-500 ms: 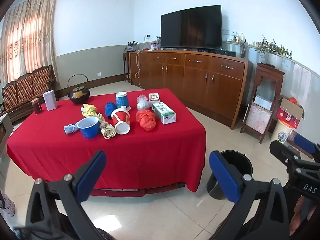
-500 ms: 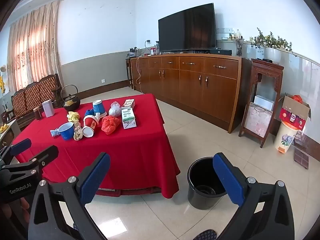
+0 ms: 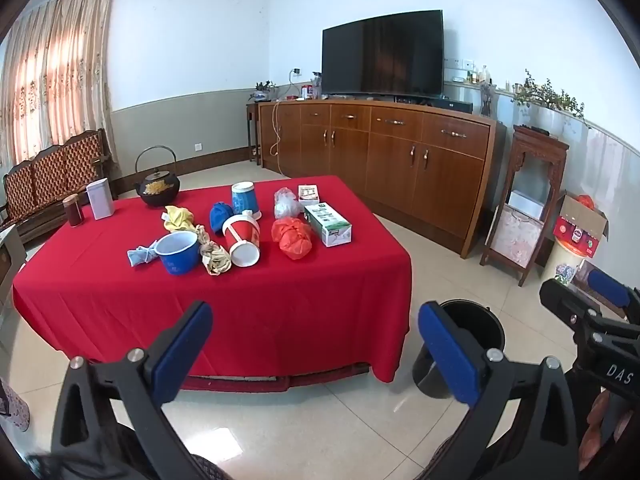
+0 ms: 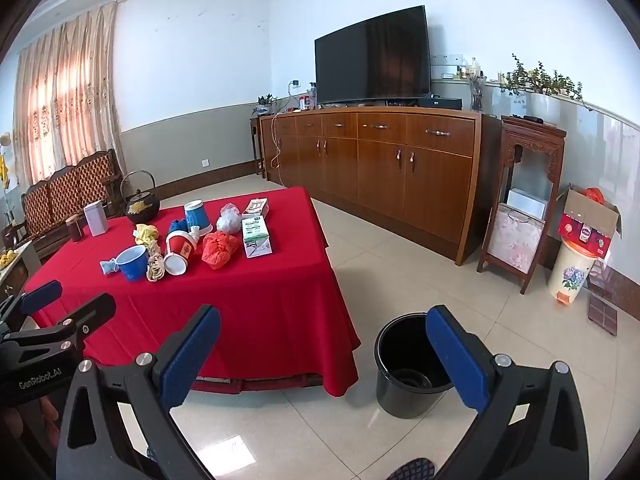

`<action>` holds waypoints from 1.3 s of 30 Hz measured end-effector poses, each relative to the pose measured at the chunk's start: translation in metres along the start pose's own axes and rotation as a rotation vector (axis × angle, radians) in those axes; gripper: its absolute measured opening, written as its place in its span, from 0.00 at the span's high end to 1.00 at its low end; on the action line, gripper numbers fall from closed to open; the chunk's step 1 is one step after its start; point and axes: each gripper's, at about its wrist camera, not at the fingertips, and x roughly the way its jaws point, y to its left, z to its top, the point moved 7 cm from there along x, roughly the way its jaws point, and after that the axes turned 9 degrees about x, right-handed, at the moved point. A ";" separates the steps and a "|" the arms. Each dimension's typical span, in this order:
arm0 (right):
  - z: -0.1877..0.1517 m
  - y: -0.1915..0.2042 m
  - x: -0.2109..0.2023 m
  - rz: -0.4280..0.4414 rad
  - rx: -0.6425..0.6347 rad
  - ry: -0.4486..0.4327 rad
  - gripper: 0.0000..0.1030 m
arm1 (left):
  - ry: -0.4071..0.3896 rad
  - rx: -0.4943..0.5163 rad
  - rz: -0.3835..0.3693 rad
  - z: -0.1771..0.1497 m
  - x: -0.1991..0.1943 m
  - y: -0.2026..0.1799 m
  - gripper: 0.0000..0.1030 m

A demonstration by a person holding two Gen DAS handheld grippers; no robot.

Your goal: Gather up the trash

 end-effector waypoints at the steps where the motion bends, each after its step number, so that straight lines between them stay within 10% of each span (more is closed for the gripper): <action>1: 0.000 0.000 0.002 0.000 0.001 0.000 0.00 | 0.001 0.000 -0.001 0.000 0.000 0.000 0.00; 39: 0.005 -0.003 -0.002 -0.003 0.002 -0.009 0.00 | 0.004 -0.005 0.000 -0.009 0.003 0.012 0.00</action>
